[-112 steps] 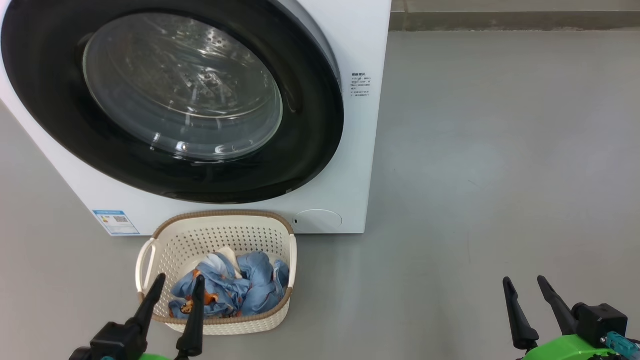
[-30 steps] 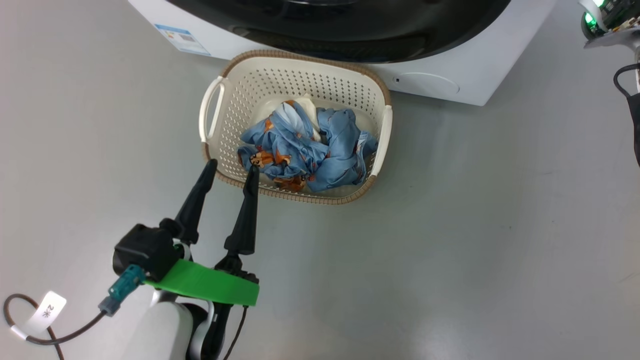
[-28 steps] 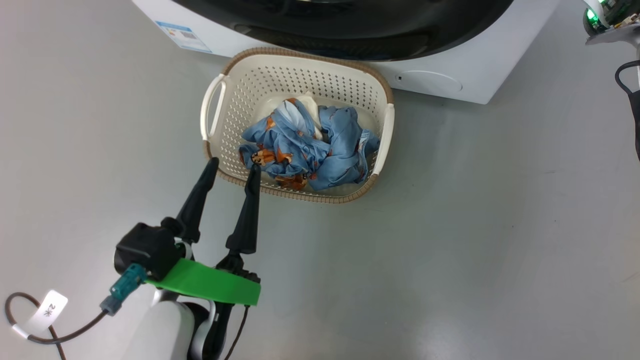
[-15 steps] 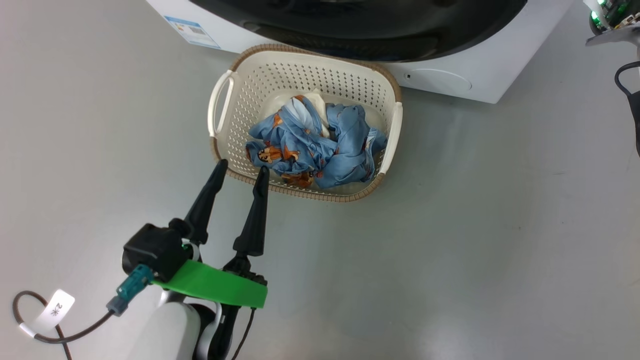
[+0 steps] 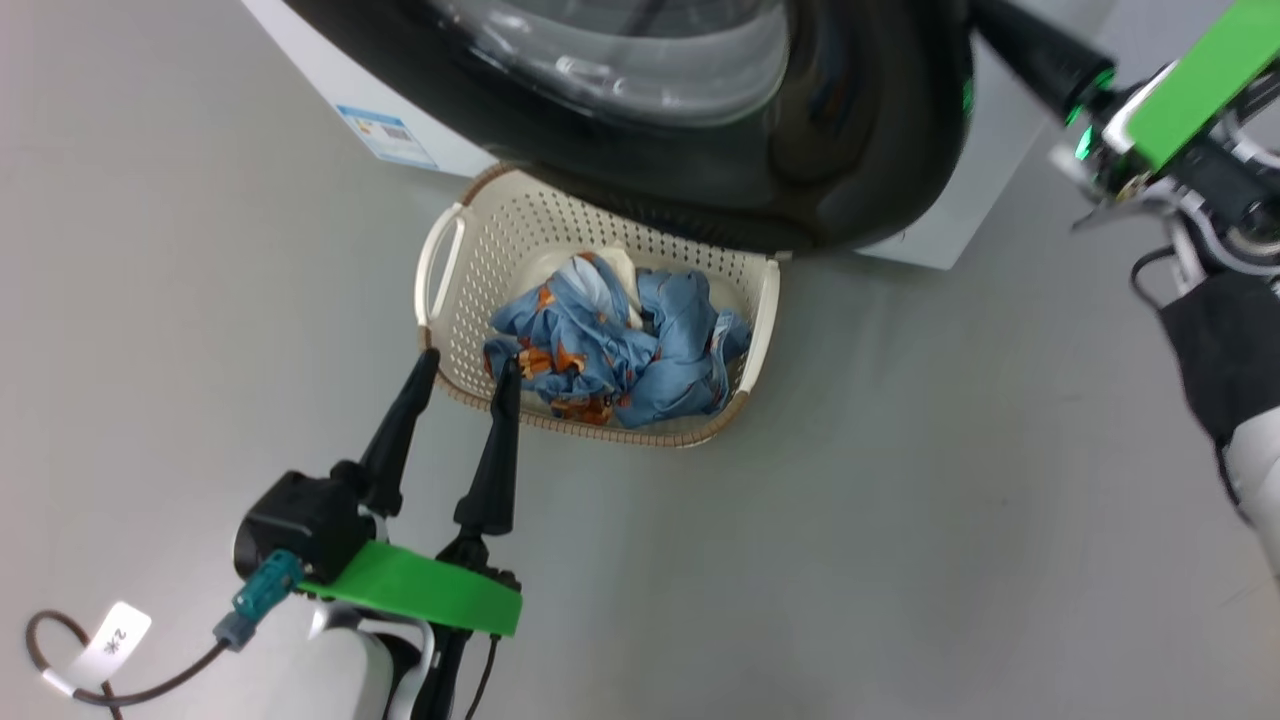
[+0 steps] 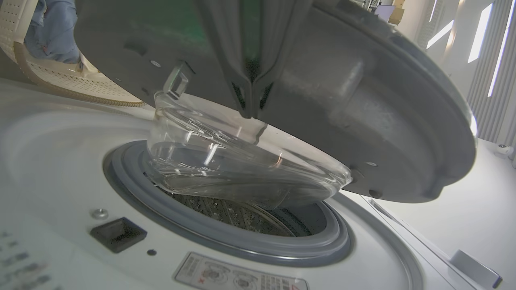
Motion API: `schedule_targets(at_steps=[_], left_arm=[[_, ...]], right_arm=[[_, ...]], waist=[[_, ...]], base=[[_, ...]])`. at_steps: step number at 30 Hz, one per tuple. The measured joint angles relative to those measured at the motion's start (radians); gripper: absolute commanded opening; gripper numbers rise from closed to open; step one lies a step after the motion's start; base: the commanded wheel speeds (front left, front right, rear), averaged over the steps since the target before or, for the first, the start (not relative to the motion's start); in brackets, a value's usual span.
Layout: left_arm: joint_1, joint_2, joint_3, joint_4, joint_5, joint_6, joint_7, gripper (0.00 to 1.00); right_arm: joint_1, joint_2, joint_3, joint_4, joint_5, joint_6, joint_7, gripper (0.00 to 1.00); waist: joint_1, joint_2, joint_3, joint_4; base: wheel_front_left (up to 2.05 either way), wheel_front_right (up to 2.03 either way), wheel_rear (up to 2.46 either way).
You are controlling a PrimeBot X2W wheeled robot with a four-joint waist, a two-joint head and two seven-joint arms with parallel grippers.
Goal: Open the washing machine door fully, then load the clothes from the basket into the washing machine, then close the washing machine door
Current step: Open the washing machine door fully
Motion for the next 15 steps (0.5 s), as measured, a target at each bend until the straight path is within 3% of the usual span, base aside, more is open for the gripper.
schedule_targets(at_steps=[15], left_arm=[[0.105,0.001,0.047,0.021,0.036,-0.01,0.0,1.0]], right_arm=[[0.211,0.061,0.079,-0.09,0.013,0.0,0.048,0.0]], waist=[[0.0,0.0,-0.137,-0.022]], base=[[0.0,0.0,0.0]])
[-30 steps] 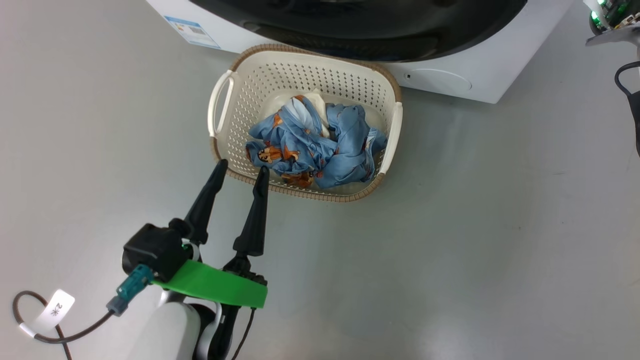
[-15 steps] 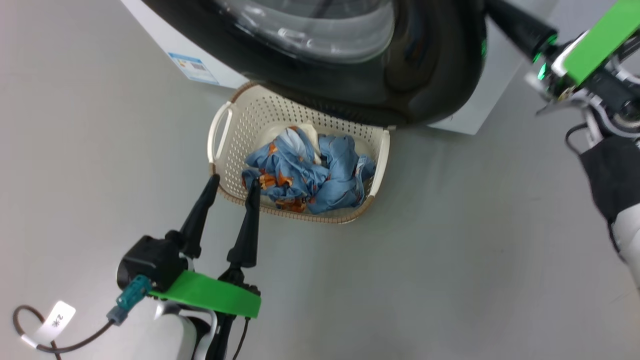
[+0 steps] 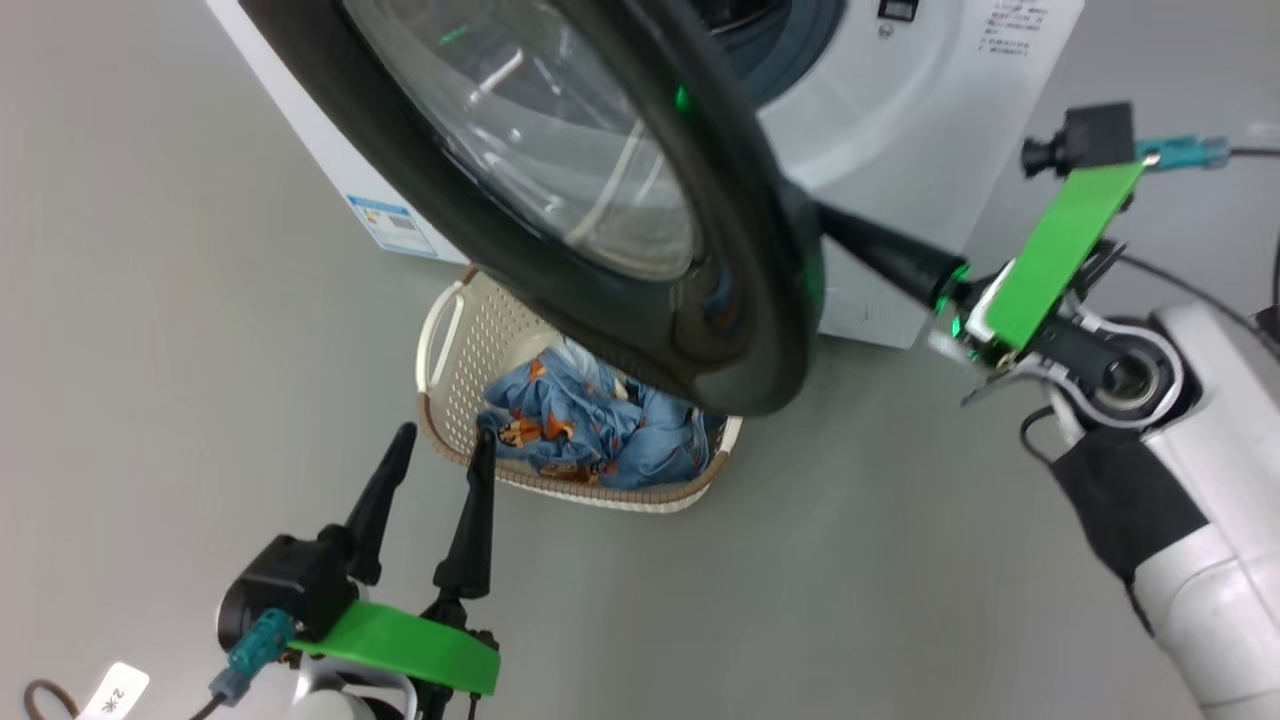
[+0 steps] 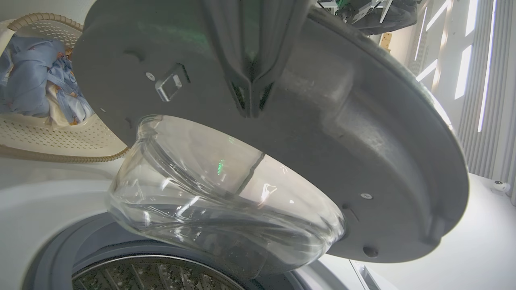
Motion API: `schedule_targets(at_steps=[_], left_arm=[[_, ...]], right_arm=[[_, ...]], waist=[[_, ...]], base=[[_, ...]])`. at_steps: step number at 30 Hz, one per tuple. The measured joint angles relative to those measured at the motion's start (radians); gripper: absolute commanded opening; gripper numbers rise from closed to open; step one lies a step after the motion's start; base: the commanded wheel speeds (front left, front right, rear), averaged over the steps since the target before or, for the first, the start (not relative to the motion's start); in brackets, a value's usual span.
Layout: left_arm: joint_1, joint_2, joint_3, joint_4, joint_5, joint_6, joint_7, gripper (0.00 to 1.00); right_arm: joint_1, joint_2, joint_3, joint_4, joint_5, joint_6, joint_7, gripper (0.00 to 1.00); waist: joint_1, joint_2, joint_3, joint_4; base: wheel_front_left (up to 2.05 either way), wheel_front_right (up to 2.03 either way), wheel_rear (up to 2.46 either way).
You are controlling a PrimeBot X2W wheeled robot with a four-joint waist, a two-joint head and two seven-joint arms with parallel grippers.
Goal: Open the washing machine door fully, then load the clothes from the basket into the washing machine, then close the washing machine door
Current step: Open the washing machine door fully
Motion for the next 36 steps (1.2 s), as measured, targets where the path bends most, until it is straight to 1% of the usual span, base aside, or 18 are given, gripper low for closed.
schedule_targets(at_steps=[5,12,24,29,34,36], left_arm=[[0.027,0.0,0.008,0.001,0.008,-0.001,0.0,1.0],[0.048,0.001,0.02,0.0,0.009,-0.003,0.0,1.0],[0.065,0.001,0.026,-0.002,0.012,-0.008,0.0,1.0],[0.073,0.001,0.028,-0.002,0.018,-0.008,0.0,1.0],[0.077,0.002,0.033,-0.001,0.028,-0.008,0.0,1.0],[0.082,0.002,0.032,0.001,0.031,-0.008,0.0,1.0]], right_arm=[[0.062,0.03,0.02,-0.041,0.001,0.0,0.003,0.0],[0.111,0.055,0.051,-0.069,0.0,0.0,0.009,0.0],[0.133,0.106,0.137,-0.107,-0.023,0.0,0.016,0.0],[0.133,0.111,0.155,-0.107,-0.025,0.0,0.002,0.0],[0.156,0.111,0.157,-0.106,-0.025,0.0,-0.026,0.0],[0.17,0.108,0.157,-0.107,-0.025,0.0,-0.048,0.29]], waist=[[0.0,0.0001,-0.042,-0.002],[0.0,0.0,-0.074,0.004],[0.0,0.0,-0.095,0.042],[0.0,0.0001,-0.105,0.049],[0.0,0.0,-0.12,0.042],[0.0,0.0,-0.128,0.035]], base=[[0.0,0.0,0.0],[0.0,0.0,0.0],[0.0,0.0,0.0],[0.0,0.0,0.0],[0.0,0.0,0.0],[0.0,0.0,0.0]])
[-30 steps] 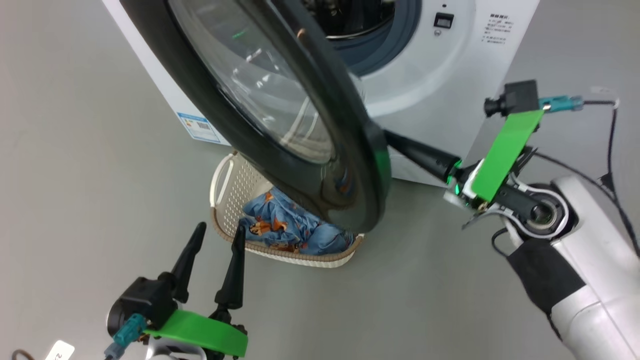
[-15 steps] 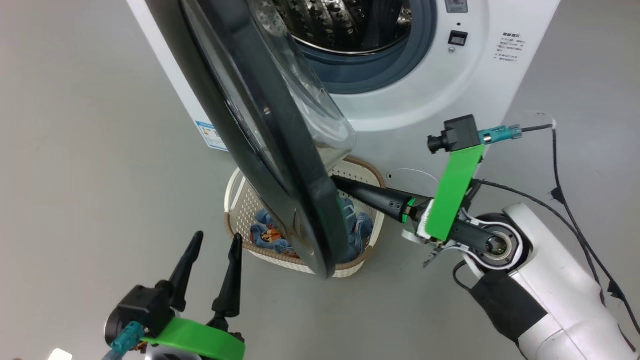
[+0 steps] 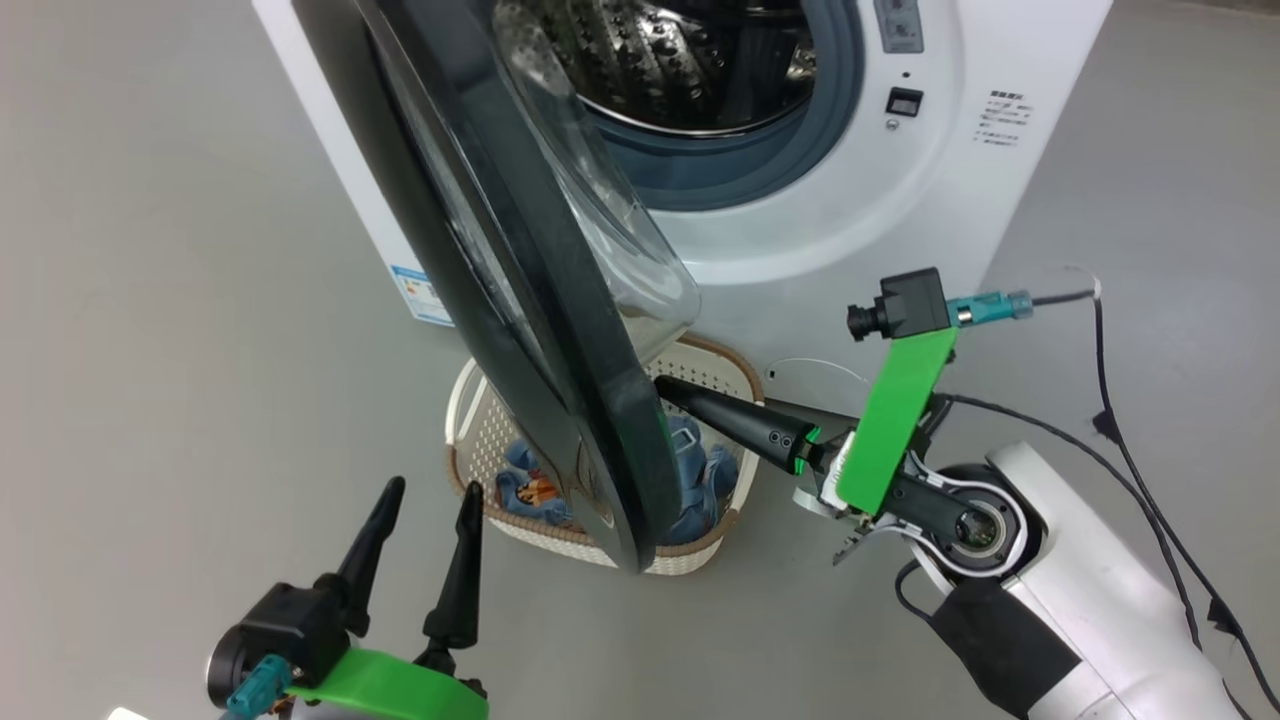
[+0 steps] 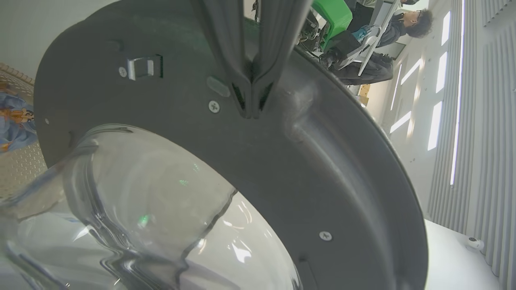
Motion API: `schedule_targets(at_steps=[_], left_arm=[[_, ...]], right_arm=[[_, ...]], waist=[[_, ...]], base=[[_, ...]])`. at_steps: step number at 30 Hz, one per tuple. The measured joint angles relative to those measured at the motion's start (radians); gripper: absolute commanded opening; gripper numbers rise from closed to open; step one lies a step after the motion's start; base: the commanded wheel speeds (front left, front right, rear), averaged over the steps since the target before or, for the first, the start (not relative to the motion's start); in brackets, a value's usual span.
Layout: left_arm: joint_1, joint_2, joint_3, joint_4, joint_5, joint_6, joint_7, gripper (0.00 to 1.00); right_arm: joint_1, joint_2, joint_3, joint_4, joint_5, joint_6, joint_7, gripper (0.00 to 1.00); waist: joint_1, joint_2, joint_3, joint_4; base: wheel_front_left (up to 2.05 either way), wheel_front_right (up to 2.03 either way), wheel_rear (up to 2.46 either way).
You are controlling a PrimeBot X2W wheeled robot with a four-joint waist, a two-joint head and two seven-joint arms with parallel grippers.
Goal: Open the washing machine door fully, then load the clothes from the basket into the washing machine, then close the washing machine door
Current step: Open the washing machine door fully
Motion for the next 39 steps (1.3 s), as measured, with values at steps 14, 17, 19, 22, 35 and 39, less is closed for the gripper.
schedule_targets(at_steps=[14,17,19,22,35,39], left_arm=[[0.035,0.033,0.024,0.02,0.019,0.0,0.0,1.0],[0.047,0.042,0.027,0.019,0.019,0.0,0.0,1.0],[0.059,0.049,0.028,0.018,0.019,0.0,0.0,1.0],[0.076,0.054,0.029,0.015,0.019,0.0,0.0,1.0],[0.119,0.067,0.04,0.011,0.019,0.0,0.0,1.0],[0.119,0.07,0.045,0.009,0.019,0.0,0.0,1.0]], right_arm=[[0.165,-0.104,-0.005,0.018,-0.02,0.0,-0.171,1.0],[0.195,-0.123,-0.016,0.027,-0.02,0.0,-0.22,1.0],[0.217,-0.139,-0.022,0.035,-0.023,0.0,-0.251,1.0],[0.248,-0.168,-0.022,0.038,-0.049,0.0,-0.297,1.0],[0.352,-0.287,0.047,0.068,-0.141,0.0,-0.585,1.0],[0.353,-0.324,0.092,0.09,-0.192,0.0,-0.691,1.0]], waist=[[0.0,0.0,-0.057,-0.104],[0.0,0.0,-0.07,-0.129],[0.0,0.0,-0.078,-0.145],[0.0,0.0,-0.089,-0.167],[0.0001,0.0,-0.125,-0.249],[0.0,0.0,-0.126,-0.272]], base=[[0.0,0.0,0.0],[0.0,0.0,0.0],[0.0,0.0,0.0],[0.0,0.0,0.0],[0.0,0.0,0.0],[0.0,0.0,0.0]])
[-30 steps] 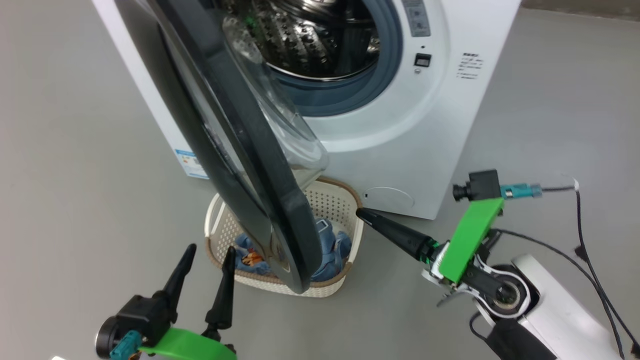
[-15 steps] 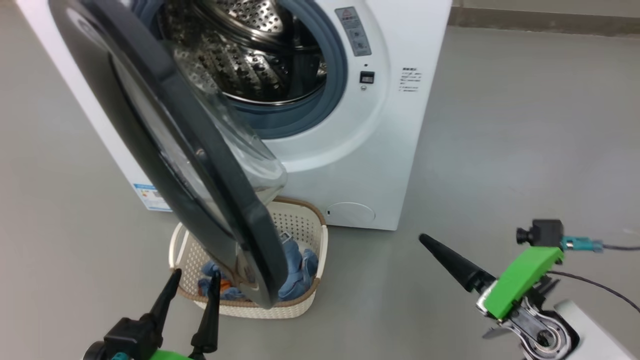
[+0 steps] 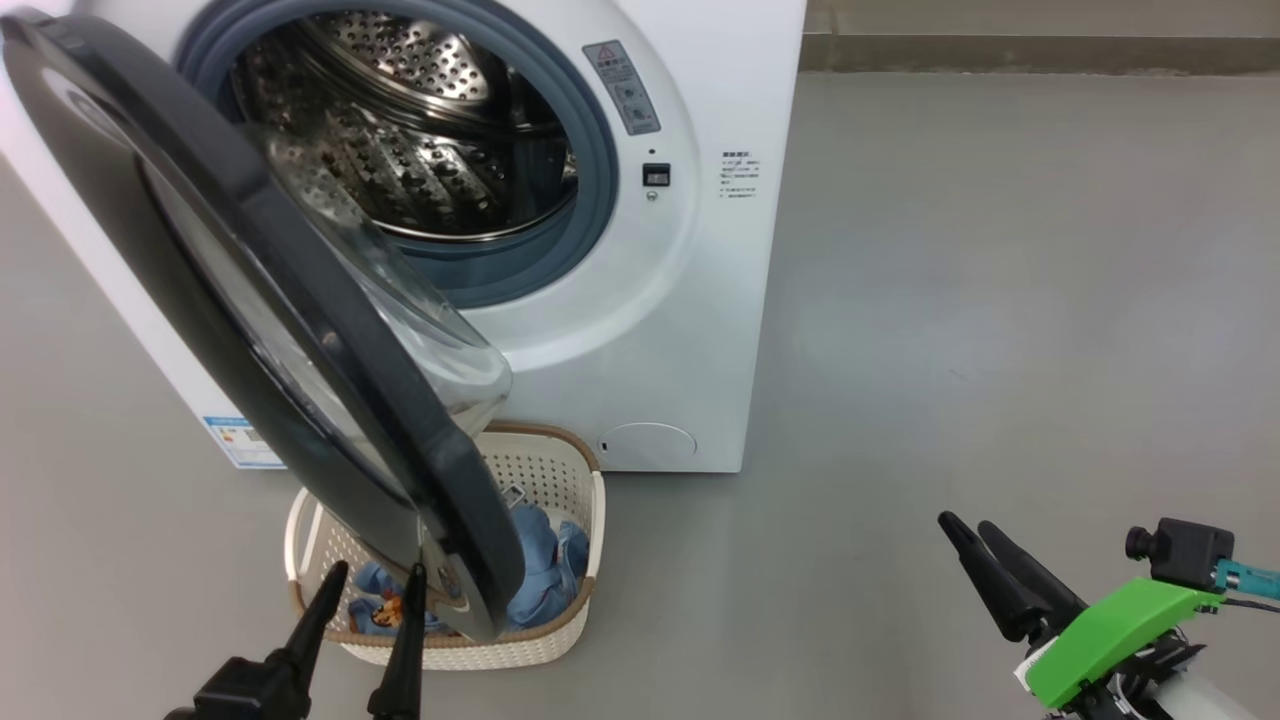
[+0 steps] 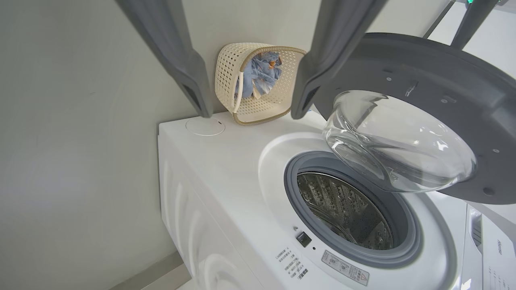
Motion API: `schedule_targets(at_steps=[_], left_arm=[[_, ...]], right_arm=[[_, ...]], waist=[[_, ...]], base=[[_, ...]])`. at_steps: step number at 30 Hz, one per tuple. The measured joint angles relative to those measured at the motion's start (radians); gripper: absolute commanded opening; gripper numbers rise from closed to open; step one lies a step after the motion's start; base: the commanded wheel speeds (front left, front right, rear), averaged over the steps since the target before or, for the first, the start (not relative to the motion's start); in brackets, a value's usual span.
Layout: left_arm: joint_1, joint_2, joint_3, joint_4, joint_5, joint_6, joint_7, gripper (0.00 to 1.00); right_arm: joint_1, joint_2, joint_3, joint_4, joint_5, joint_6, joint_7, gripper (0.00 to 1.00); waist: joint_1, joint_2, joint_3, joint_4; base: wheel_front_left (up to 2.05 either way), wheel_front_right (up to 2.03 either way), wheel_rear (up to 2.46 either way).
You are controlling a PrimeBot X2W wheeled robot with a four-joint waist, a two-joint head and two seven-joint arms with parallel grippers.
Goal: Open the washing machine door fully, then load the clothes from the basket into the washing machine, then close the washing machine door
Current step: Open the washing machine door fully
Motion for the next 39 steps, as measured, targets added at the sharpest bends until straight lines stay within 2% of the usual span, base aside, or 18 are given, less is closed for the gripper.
schedule_targets(at_steps=[7,11,17,18,20,21,27,35,39], left_arm=[[0.0,-0.001,0.018,-0.006,0.0,0.0,0.0,1.0],[0.0,-0.003,0.024,-0.008,0.0,0.0,0.0,1.0],[0.001,-0.009,0.032,-0.011,0.0,0.0,0.0,1.0],[0.001,-0.009,0.032,-0.011,0.0,0.0,0.0,1.0],[0.001,-0.011,0.034,-0.012,0.0,0.0,0.0,1.0],[0.001,-0.011,0.034,-0.012,0.0,0.0,0.0,1.0],[0.001,-0.015,0.039,-0.015,0.0,0.0,0.0,1.0],[0.0,-0.016,0.039,-0.016,0.001,0.0,0.0,1.0],[0.0,-0.017,0.039,-0.016,0.001,0.0,0.0,1.0]], right_arm=[[0.0,-0.036,0.035,0.058,-0.11,0.0,-0.073,1.0],[0.018,-0.027,-0.096,0.063,-0.239,0.0,-0.073,1.0],[0.115,0.035,-0.284,0.032,-0.46,0.0,-0.073,1.0],[0.115,0.035,-0.284,0.032,-0.46,0.0,-0.073,1.0],[0.154,0.066,-0.361,0.004,-0.565,0.0,-0.073,1.0],[0.154,0.066,-0.361,0.004,-0.565,0.0,-0.073,1.0],[0.221,0.13,-0.507,-0.081,-0.72,0.0,-0.073,1.0],[0.29,0.191,-0.608,-0.15,-0.858,0.0,-0.074,1.0],[0.314,0.207,-0.623,-0.147,-0.875,0.0,-0.074,1.0]], waist=[[0.0,0.0,0.001,-0.023],[0.0,0.0,0.001,-0.025],[0.0,0.0,0.002,-0.019],[0.0,0.0,0.002,-0.019],[0.0,0.0,0.002,-0.013],[0.0,0.0,0.002,-0.013],[0.0,0.0,0.005,-0.001],[0.0,0.0,0.007,0.005],[0.0,0.0,0.007,0.008]], base=[[0.0,0.0,0.0],[0.0,0.0,0.0],[0.0,0.0,0.0],[0.0,0.0,0.0],[0.0,0.0,0.0],[0.0,0.0,0.0],[0.0,0.0,0.0],[0.0,0.0,0.0],[0.0,0.0,0.0]])
